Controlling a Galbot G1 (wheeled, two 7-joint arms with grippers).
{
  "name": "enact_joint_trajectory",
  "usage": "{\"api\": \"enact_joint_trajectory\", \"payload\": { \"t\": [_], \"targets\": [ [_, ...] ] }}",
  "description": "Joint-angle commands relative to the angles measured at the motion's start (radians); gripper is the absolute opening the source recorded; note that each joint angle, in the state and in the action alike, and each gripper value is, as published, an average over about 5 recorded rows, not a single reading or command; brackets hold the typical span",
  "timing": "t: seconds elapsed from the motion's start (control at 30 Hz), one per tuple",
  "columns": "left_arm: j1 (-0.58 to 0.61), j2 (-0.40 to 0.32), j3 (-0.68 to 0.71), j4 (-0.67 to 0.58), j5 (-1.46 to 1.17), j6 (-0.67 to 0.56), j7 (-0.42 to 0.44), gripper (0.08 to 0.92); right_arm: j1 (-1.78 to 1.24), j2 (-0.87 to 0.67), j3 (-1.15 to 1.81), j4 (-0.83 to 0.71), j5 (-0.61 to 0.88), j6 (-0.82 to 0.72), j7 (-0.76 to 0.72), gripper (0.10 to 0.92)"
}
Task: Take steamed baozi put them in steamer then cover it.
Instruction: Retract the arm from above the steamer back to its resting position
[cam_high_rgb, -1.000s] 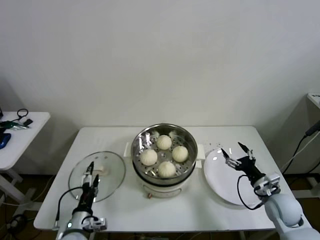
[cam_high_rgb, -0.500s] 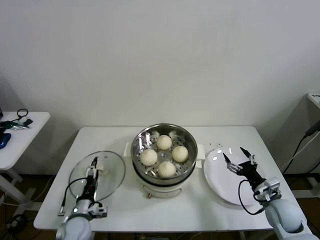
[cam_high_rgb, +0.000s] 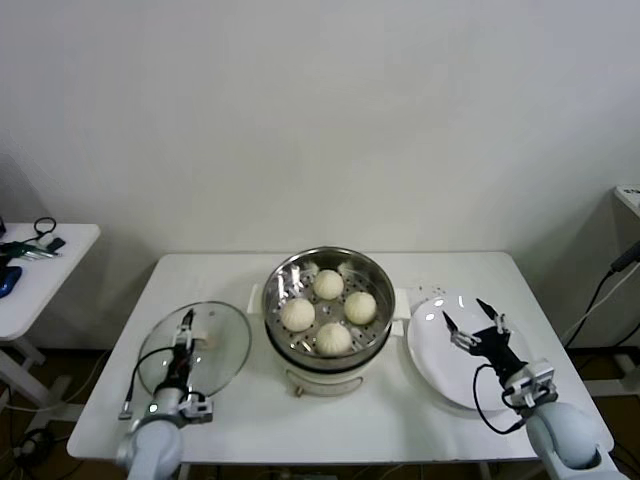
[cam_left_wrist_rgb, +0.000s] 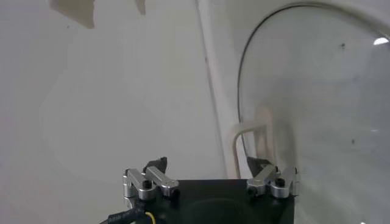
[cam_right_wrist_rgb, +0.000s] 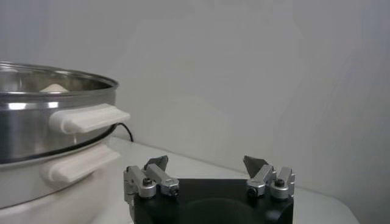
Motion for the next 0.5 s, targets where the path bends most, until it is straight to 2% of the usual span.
{"api": "enact_joint_trajectory", "payload": {
  "t": [0.03,0.23,0.33,0.5],
  "targets": [
    [-0.056,0.007,0.008,0.062,-0.025,0.007,-0.028,0.823,-0.002,0.004,0.002,-0.007,-0.013,0.007,-0.007,0.823],
    [-0.068,0.012,0.016,0.082,-0.054,-0.004,-0.032,0.817,-0.006,0.010,0.006,-0.011,-0.024,0.012,-0.014,0.823],
    [-0.067,0.013,0.017,0.083,-0.066,-0.010,-0.032,0.764,-0.007,0.012,0.007,-0.013,-0.029,0.015,-0.018,0.823],
    [-0.058,0.015,0.017,0.079,-0.089,-0.015,-0.025,0.619,-0.006,0.018,0.008,-0.018,-0.041,0.020,-0.024,0.823]
  ]
}}
